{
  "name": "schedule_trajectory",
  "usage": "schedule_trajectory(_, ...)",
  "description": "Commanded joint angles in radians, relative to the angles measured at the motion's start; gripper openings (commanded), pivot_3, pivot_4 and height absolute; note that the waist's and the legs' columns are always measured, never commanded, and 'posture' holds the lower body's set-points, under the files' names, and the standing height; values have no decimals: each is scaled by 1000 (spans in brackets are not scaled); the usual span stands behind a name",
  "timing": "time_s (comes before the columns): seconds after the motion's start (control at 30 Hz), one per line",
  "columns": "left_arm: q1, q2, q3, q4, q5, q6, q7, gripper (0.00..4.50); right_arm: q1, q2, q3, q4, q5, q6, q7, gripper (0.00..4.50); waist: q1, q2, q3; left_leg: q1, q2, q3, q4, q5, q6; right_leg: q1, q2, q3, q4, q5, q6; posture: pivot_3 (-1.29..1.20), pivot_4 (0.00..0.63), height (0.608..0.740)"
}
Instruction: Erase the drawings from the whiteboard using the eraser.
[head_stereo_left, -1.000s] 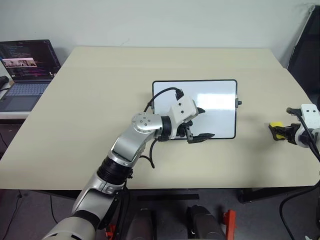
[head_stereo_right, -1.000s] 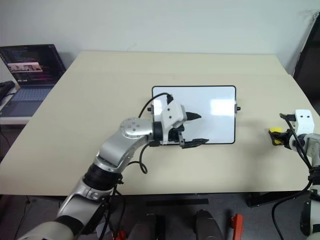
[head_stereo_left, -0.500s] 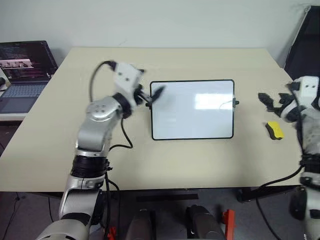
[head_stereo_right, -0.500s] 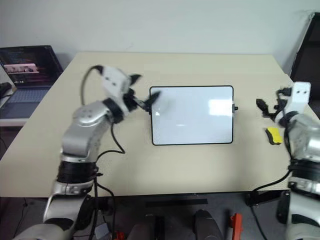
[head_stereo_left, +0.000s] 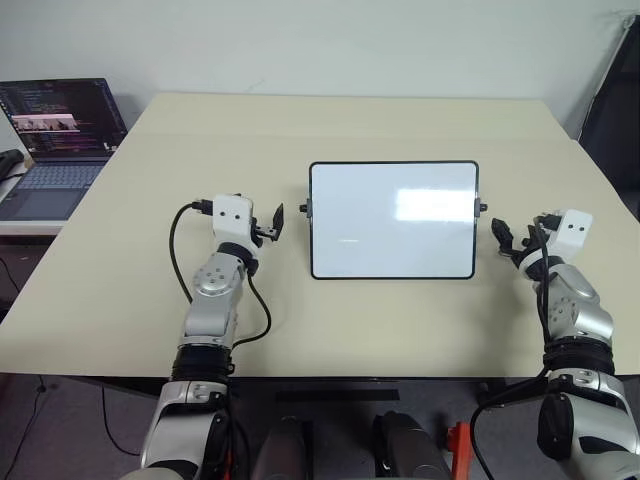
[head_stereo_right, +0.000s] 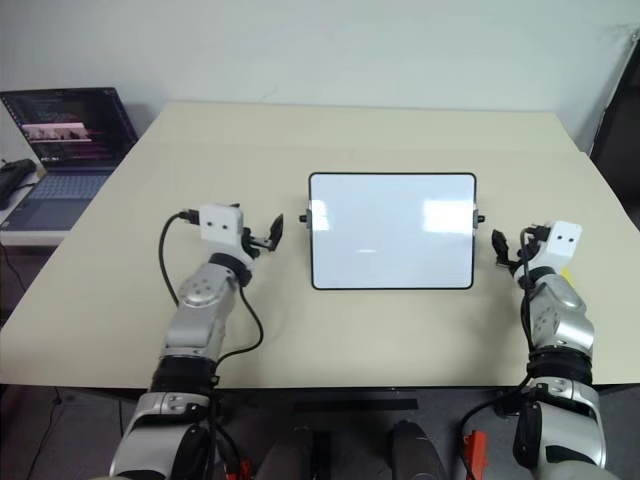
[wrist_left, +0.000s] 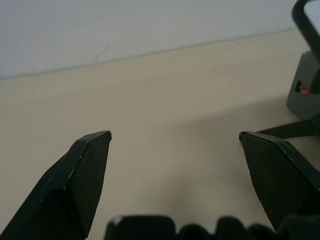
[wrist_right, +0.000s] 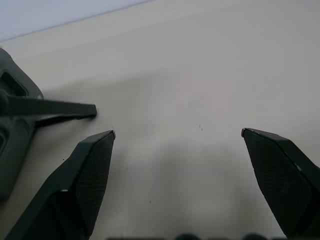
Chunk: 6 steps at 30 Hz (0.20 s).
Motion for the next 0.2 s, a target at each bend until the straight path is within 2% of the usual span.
schedule_trajectory(0.03,-53,-2,13,113,10,-102,34,4500,-6,4,4,-21,-4,-68,-4,4453,0,0,0,0,0,0,0,0,0,0,0,0,0,0,0,0,150,740)
schedule_trajectory(0.2,-95,-15,20,202,-6,-162,57,4500,5,4,21,-11,-26,-121,-15,4453,1,0,0,0,0,0,0,0,0,0,0,0,0,0,0,0,150,740)
